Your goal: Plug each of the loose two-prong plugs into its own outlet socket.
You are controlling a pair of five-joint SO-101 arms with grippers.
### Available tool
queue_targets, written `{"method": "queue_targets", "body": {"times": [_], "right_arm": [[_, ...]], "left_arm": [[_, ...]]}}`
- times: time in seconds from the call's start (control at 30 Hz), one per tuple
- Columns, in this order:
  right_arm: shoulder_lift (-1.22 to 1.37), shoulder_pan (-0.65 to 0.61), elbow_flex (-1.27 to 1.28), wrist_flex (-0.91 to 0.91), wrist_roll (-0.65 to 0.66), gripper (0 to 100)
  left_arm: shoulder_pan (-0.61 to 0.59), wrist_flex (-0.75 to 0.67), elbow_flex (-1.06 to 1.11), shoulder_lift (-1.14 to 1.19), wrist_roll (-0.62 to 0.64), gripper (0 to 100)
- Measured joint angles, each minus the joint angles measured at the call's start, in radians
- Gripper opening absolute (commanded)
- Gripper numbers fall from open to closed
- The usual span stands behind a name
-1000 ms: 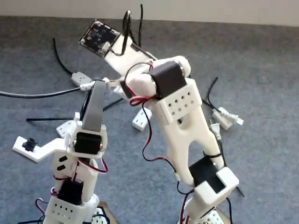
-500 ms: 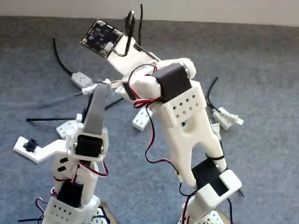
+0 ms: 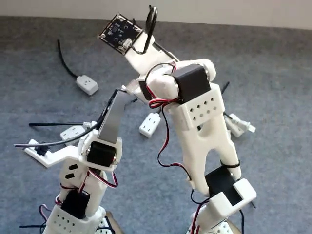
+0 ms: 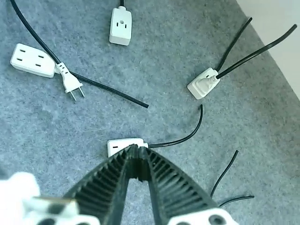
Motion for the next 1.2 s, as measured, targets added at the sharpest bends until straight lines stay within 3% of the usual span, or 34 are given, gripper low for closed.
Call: {"method": "queue_targets", "body": {"times": [0.97,1.2], "right_arm": [[-0.086,0.002,0.008,0.003,0.0,0.9],[-0.1,0.101,0.006,0.003,0.029,0.9]], "left_arm": [[0.068,0.083,-0.003,0.0,0.0,1],[0.061,0.098,-0.012,0.0,-0.003,1]]}}
